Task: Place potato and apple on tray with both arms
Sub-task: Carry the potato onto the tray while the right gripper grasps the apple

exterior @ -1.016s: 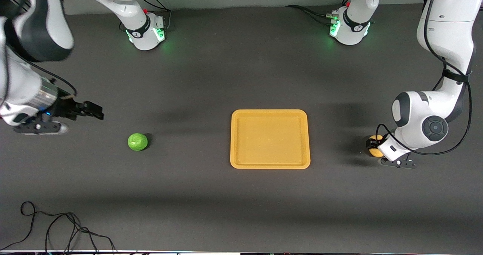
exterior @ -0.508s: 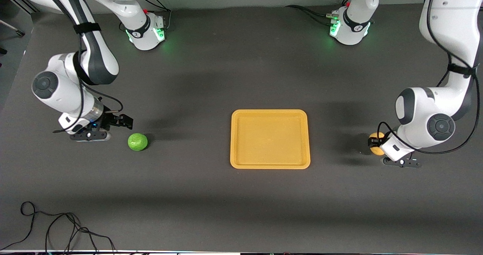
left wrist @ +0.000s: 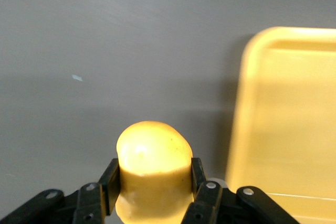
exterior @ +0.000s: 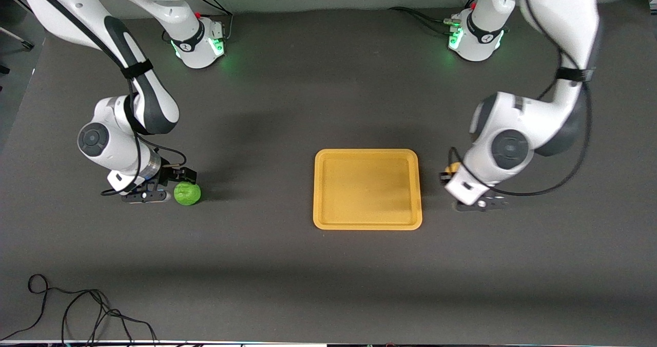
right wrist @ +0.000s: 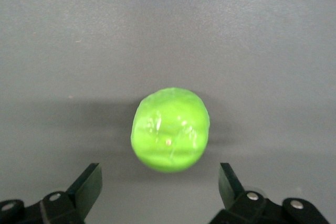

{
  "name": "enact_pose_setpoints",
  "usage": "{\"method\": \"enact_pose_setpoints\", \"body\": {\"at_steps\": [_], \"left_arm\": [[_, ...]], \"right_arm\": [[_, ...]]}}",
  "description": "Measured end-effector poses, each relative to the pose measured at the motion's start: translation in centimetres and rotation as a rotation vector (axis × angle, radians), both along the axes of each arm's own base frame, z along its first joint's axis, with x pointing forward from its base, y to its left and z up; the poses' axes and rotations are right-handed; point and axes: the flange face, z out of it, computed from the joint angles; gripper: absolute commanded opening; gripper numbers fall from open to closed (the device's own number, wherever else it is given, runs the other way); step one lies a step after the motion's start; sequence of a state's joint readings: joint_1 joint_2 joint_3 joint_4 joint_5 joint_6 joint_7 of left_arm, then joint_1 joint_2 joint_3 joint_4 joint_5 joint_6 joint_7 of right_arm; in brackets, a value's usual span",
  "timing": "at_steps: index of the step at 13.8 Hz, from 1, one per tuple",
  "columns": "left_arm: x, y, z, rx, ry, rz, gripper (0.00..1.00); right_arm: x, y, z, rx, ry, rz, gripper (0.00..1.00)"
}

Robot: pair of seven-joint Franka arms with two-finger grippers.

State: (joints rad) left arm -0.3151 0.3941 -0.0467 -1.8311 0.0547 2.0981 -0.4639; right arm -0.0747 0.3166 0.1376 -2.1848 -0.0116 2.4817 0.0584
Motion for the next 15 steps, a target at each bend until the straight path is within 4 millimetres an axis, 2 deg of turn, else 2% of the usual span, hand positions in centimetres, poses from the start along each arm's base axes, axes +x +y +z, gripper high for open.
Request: {"method": "enact_pose_setpoints", "body": {"at_steps": [1, 3, 6, 8, 10, 11, 13, 14, 15], "left_arm": [[-0.7, -2.1, -0.8, 0.004, -0.003, 0.015, 0.25], [-1.5, -5.0, -2.7, 0.004, -0.022, 0.052, 0.26], [-2.4, -7.6, -5.6, 0.001, -0.032, 0.087, 0.26], [-3.0, -8.8, -6.5, -0.005, -0.025, 0.089, 0.27], [-3.8, -10.3, -7.2, -0.007, -0.027, 0.090, 0.33], [-4.2, -10.9, -7.7, -0.005, -0.025, 0.089, 0.39], [-4.4, -11.3, -8.4, -0.003, -0.022, 0.089, 0.52], [-4.4, -11.3, -8.6, -0.002, -0.021, 0.091, 0.78], [-4.3, -11.2, -8.7, -0.001, -0.020, 0.092, 1.00]], "right_arm": [[0.0, 0.0, -0.9, 0.001, 0.005, 0.001, 0.92], [0.0, -0.1, -2.0, -0.011, 0.020, 0.018, 0.90], [0.4, -0.6, -2.6, -0.029, 0.023, 0.013, 0.73], [1.0, 0.1, -2.6, -0.030, 0.017, -0.033, 0.55], [1.6, 2.1, -2.3, -0.032, 0.004, -0.079, 0.36], [1.8, 3.1, -2.1, -0.032, -0.001, -0.091, 0.33], [2.3, 3.8, -1.4, -0.036, 0.006, -0.101, 0.33], [2.7, 3.8, -0.7, -0.042, 0.026, -0.102, 0.33], [3.4, 4.1, 0.5, -0.050, 0.051, -0.102, 0.33]]}}
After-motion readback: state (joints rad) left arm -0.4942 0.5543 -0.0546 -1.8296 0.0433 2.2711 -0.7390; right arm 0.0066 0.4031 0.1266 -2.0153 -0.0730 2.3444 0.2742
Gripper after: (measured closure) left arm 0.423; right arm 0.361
